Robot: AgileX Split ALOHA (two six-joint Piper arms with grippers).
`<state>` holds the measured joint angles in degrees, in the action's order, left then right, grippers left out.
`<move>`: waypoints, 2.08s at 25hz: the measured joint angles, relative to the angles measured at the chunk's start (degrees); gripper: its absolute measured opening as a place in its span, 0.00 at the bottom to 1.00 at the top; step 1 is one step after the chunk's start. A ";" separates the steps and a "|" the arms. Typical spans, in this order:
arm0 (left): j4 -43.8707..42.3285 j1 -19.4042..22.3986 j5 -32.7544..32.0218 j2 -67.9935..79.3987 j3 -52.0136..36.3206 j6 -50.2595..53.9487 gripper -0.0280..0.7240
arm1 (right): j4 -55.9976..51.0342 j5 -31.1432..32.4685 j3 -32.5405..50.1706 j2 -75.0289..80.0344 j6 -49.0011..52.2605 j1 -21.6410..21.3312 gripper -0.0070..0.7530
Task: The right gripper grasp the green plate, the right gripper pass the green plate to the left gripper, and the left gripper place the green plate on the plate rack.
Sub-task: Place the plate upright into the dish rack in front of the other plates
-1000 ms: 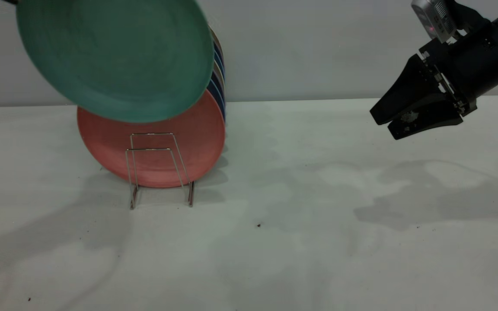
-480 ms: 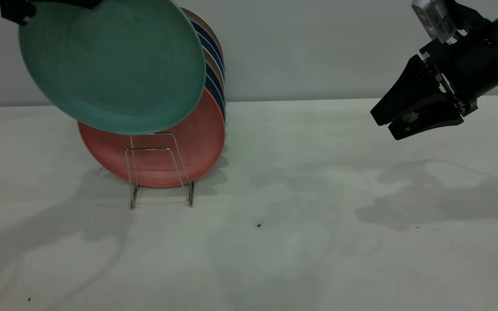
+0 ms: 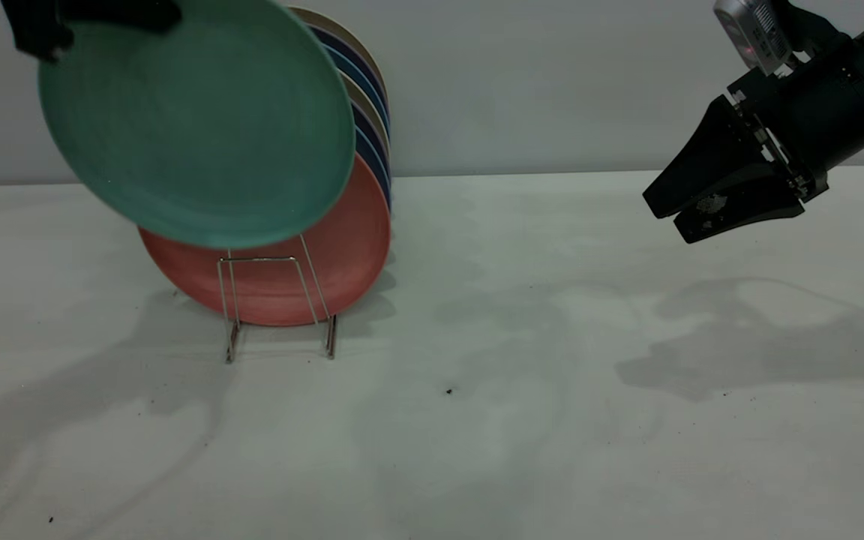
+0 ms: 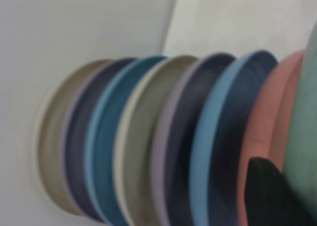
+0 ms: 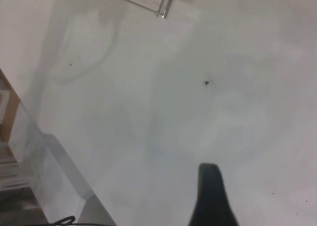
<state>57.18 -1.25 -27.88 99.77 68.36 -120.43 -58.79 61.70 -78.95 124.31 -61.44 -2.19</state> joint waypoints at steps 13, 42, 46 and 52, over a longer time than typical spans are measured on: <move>1.61 0.00 1.40 7.78 0.10 0.00 0.15 | 1.27 0.00 0.00 0.00 0.04 0.00 0.74; 7.44 -0.05 -5.53 8.06 0.57 0.00 0.48 | 2.19 0.00 0.00 0.00 1.46 -0.01 0.74; 7.49 -0.05 -7.04 7.40 0.57 0.00 0.48 | 2.38 0.00 0.00 0.00 1.46 -0.01 0.74; 7.44 -0.05 -10.13 7.03 0.57 4.04 0.57 | 2.32 0.56 0.00 0.00 1.51 -0.01 0.74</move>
<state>64.62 -1.30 -38.01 106.80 68.93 -116.39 -56.47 62.26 -78.95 124.31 -59.93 -2.20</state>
